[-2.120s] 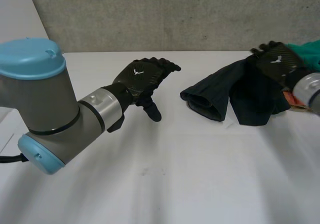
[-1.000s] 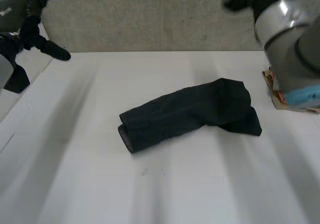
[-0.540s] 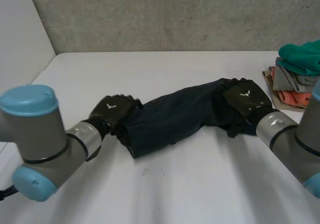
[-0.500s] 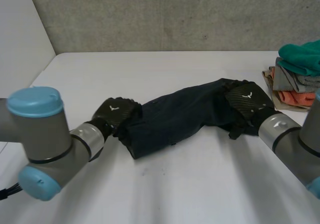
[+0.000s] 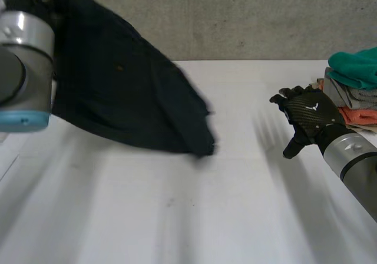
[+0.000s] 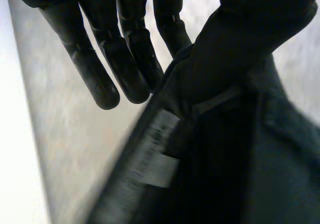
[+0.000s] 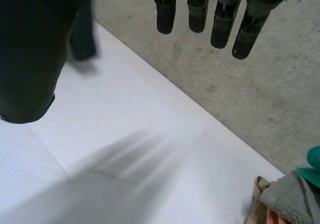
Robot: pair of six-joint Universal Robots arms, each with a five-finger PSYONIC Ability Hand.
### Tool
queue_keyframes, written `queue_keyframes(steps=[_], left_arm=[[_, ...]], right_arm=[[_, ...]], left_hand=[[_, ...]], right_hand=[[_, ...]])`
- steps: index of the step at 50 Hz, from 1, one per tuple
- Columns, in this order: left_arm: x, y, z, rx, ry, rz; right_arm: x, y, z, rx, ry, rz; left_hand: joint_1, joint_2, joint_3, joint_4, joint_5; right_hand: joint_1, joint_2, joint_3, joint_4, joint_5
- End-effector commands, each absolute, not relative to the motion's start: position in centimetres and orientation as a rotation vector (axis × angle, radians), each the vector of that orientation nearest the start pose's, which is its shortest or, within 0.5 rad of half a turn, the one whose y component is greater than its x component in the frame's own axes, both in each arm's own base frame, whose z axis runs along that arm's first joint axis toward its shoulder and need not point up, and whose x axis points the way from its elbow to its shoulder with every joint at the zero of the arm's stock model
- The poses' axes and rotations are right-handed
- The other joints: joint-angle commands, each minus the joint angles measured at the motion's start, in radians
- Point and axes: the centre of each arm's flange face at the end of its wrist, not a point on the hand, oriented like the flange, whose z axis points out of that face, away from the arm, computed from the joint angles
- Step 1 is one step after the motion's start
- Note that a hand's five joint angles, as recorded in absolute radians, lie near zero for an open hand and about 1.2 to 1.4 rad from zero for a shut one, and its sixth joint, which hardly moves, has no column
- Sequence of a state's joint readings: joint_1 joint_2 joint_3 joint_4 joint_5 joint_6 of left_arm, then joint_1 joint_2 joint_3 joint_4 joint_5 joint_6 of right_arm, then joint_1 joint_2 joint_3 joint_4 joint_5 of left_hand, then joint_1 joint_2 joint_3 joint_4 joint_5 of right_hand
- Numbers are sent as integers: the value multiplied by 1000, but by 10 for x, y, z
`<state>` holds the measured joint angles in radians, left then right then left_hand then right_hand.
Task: Fold the laundry.
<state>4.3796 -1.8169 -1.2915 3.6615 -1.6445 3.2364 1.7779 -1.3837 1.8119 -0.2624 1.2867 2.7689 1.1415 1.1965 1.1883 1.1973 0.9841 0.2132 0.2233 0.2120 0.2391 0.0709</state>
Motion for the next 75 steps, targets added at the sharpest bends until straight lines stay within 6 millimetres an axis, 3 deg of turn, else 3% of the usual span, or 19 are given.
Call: queue_keyframes(steps=[1,4,5,9,14,17,21,27,32,35,39,44,50,56,60,61,67,69,75], left_arm=[[-311,-298,376,491,1612,-3093],[-342,-287,348,673,1721,-3092],[-365,-272,330,826,1787,-3099],[-410,-239,274,1174,2013,-3036],[-435,-214,231,1379,2243,-2953],[-442,-204,220,1422,2333,-2929],[-443,-199,226,1414,2345,-2949],[-429,-197,270,1342,2218,-3080],[-390,-208,301,1213,2210,-3055],[-371,-212,310,1153,2220,-3026],[-345,-213,309,1089,2275,-2940],[-308,-221,302,955,2336,-2825],[-274,-241,281,793,2403,-2696],[-257,-251,263,713,2463,-2600],[-250,-254,255,675,2493,-2557],[-248,-255,254,669,2497,-2550],[-236,-263,248,604,2505,-2513],[-232,-266,247,588,2500,-2507],[-227,-271,246,560,2498,-2496]], right_arm=[[207,-282,204,-883,2147,-1993],[201,-287,204,-864,2159,-2012],[196,-291,205,-844,2174,-2030],[185,-301,207,-791,2209,-2085],[167,-313,210,-698,2276,-2167],[159,-319,211,-652,2314,-2194],[158,-321,211,-646,2317,-2200],[160,-319,212,-674,2309,-2189],[168,-312,211,-714,2303,-2153],[190,-294,214,-797,2250,-2077],[219,-267,223,-917,2175,-1968],[248,-236,212,-1063,2137,-1799],[272,-235,179,-1198,2117,-1739],[282,-269,148,-1220,2212,-1818],[288,-296,136,-1262,2235,-1933],[289,-301,136,-1269,2230,-1962],[304,-346,177,-1162,1976,-2357],[305,-374,199,-1059,1859,-2540],[283,-445,186,-990,1945,-2619]], left_hand=[[255,200,208,199,238],[255,200,208,199,238],[255,200,208,199,238],[255,200,208,199,238],[226,171,179,170,209],[-520,-575,-566,-575,-537],[-719,-774,-766,-775,-736],[-881,-936,-928,-937,-898],[-881,-936,-928,-937,-898],[-881,-936,-928,-937,-898],[-872,-927,-919,-928,-889],[-872,-927,-919,-928,-889],[-866,-921,-913,-922,-883],[-863,-918,-910,-919,-881],[-866,-921,-913,-922,-883],[-866,-921,-913,-922,-883],[-869,-924,-916,-925,-886],[-869,-924,-916,-925,-886],[-866,-921,-913,-922,-883]], right_hand=[[-39,-49,-37,-65,-71],[-39,-49,-37,-65,-71],[-39,-49,-37,-65,-71],[-39,-49,-37,-65,-71],[-39,-49,-37,-65,-71],[-39,-49,-37,-65,-71],[-39,-49,-37,-65,-71],[-39,-49,-37,-65,-71],[-39,-49,-37,-65,-71],[-39,-49,-37,-65,-71],[-39,-49,-37,-65,-71],[-39,-49,-37,-65,-71],[-39,-49,-37,-65,-71],[244,234,245,218,211],[1129,1119,1130,1103,1097],[1183,1172,1184,1157,1150],[1183,1173,1184,1157,1151],[1183,1173,1184,1157,1151],[1183,1173,1184,1157,1151]])
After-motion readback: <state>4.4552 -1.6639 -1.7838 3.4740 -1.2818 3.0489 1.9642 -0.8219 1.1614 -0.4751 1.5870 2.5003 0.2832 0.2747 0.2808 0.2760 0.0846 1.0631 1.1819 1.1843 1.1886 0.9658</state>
